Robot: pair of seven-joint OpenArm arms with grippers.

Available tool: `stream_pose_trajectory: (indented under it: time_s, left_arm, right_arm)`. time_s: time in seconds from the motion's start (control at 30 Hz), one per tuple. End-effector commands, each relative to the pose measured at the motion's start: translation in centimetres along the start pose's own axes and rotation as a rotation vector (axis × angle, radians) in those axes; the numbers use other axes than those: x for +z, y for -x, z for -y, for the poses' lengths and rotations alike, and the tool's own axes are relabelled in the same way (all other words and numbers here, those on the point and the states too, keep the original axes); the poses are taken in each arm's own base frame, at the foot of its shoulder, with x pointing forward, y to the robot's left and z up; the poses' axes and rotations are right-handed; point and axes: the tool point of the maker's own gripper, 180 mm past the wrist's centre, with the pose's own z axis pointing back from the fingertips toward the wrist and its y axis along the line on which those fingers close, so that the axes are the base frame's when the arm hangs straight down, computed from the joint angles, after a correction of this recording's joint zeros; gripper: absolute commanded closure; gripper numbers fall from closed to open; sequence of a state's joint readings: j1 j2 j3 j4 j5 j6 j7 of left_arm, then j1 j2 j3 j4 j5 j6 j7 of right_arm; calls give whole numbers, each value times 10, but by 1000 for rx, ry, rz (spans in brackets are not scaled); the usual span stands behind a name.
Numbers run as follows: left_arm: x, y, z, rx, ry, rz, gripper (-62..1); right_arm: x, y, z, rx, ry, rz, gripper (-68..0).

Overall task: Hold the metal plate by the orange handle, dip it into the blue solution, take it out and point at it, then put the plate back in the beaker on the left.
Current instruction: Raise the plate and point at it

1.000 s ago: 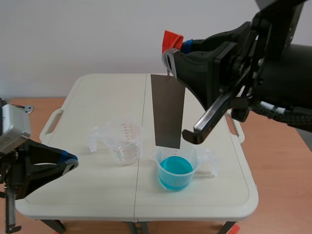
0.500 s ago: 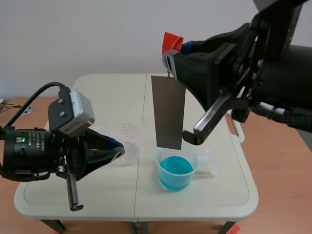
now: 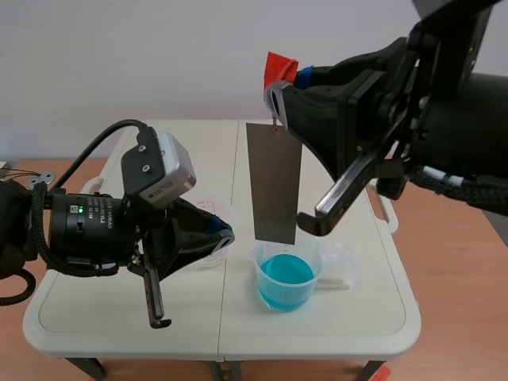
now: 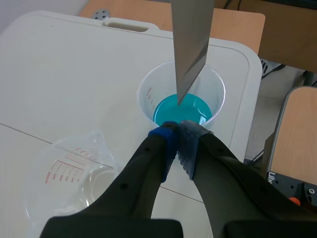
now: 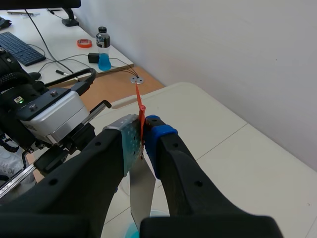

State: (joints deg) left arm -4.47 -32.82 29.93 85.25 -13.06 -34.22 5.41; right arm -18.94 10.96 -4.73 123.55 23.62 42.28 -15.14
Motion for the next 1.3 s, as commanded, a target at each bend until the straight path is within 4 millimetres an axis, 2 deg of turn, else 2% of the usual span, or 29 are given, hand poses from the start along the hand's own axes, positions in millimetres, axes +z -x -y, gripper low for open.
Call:
stream_pose_trajectory:
  time_s: [0.0,0.5,0.67,0.77,1.0,1.1,1.27]
  left_arm:
    - [1,-8,-2,-4,-3,26,-27]
    - [3,-5,-4,-3,-15,20,-27]
    - [16,3,-15,18,-98,32,-27]
    - [34,13,-26,27,-180,34,-27]
    - [93,48,-51,24,-364,-45,-27]
    - [120,66,-51,29,-418,-100,-27]
    - [156,97,-38,57,-463,-207,-27]
  right_arm:
    - [1,-14,-1,18,-8,42,-15]
    - [1,-14,-1,18,-8,44,-15]
    - [1,-14,-1,18,-8,44,-15]
    - [1,-14,-1,18,-8,44,-15]
    - [1,-14,-1,18,-8,44,-15]
    - [1,-14,-1,18,-8,44,-15]
    - [1,-14,-1,18,-8,43,-15]
